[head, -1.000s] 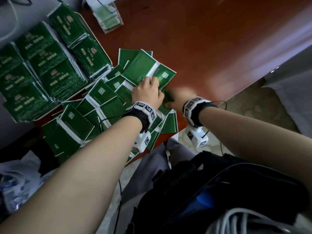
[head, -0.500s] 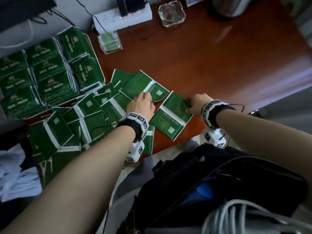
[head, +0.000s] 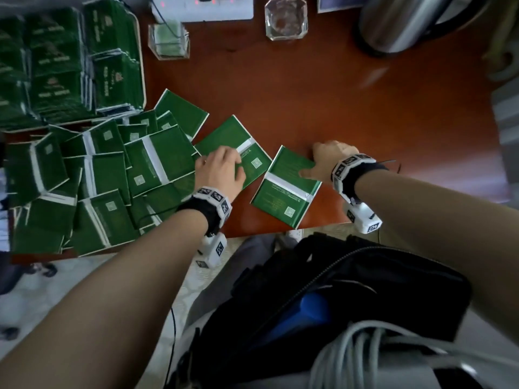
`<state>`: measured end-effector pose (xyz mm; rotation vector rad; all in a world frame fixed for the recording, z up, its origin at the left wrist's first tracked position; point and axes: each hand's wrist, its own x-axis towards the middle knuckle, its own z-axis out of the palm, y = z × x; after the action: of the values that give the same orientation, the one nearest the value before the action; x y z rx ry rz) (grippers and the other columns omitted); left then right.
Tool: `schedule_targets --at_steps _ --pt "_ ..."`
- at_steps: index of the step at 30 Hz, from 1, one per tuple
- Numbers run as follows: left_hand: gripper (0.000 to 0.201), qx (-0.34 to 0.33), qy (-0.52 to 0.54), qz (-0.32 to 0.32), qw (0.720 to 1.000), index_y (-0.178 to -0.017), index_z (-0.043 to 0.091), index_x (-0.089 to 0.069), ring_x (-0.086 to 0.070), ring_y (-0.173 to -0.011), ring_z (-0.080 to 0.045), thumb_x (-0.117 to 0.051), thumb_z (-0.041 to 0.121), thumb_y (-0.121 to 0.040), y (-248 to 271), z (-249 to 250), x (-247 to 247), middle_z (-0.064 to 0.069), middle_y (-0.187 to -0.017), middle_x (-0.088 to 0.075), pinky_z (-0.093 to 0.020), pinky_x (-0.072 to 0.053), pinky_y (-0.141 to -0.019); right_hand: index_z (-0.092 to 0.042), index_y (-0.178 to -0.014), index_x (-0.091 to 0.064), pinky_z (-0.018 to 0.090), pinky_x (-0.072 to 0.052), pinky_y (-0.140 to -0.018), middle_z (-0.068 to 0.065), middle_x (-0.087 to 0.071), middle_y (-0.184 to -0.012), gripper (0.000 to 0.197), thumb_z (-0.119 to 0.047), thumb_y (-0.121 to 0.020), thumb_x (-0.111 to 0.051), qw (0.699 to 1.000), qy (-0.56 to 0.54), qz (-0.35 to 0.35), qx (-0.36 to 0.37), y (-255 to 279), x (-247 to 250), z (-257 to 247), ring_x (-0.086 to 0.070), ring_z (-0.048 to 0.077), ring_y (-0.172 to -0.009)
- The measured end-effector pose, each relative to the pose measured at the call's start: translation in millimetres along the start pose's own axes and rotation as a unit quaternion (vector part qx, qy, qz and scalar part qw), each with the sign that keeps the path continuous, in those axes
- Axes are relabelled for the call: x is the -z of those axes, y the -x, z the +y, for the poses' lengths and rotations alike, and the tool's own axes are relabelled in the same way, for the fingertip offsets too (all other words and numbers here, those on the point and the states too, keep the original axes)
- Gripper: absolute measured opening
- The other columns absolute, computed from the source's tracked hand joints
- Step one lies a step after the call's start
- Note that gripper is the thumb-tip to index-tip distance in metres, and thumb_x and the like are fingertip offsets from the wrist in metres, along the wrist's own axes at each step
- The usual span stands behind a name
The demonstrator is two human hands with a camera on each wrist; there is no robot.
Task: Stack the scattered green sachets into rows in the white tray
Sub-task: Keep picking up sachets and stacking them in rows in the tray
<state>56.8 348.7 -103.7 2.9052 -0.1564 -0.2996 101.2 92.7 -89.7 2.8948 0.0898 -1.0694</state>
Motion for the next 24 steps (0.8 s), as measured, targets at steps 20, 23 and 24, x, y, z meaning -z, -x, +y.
schedule_targets --at_steps 20,23,24 --pt "0.065 0.082 -0.057 -0.257 0.961 -0.112 0.004 -0.058 -0.063 -0.096 -0.035 -0.084 0.048 -0.072 -126 -43 27 -0.016 -0.109 -0.065 -0.036 -0.049 -0.072 -0.007 -0.117 -0.040 0.039 -0.049 -0.069 0.010 -0.052 -0.098 0.082 -0.050 -0.064 -0.087 0.998 -0.013 -0.049 0.026 -22 15 -51 -0.055 0.028 -0.087" --pt "0.057 0.063 -0.065 -0.261 0.961 -0.110 0.003 -0.060 -0.065 -0.092 -0.033 -0.082 0.043 -0.076 -123 -36 38 -0.015 -0.106 -0.067 -0.034 -0.048 -0.069 -0.006 -0.125 -0.041 0.035 -0.044 -0.061 0.009 -0.054 -0.092 0.069 -0.034 -0.077 -0.082 0.999 -0.025 -0.039 0.024 -18 26 -50 -0.054 0.027 -0.082" --pt "0.055 0.057 -0.063 -0.260 0.962 -0.113 0.004 -0.061 -0.065 -0.093 -0.032 -0.082 0.041 -0.077 -121 -34 43 -0.014 -0.107 -0.067 -0.034 -0.049 -0.070 -0.007 -0.125 -0.043 0.033 -0.043 -0.059 0.009 -0.053 -0.089 0.059 -0.027 -0.082 -0.078 0.999 -0.030 -0.023 0.021 -15 31 -49 -0.054 0.028 -0.080"
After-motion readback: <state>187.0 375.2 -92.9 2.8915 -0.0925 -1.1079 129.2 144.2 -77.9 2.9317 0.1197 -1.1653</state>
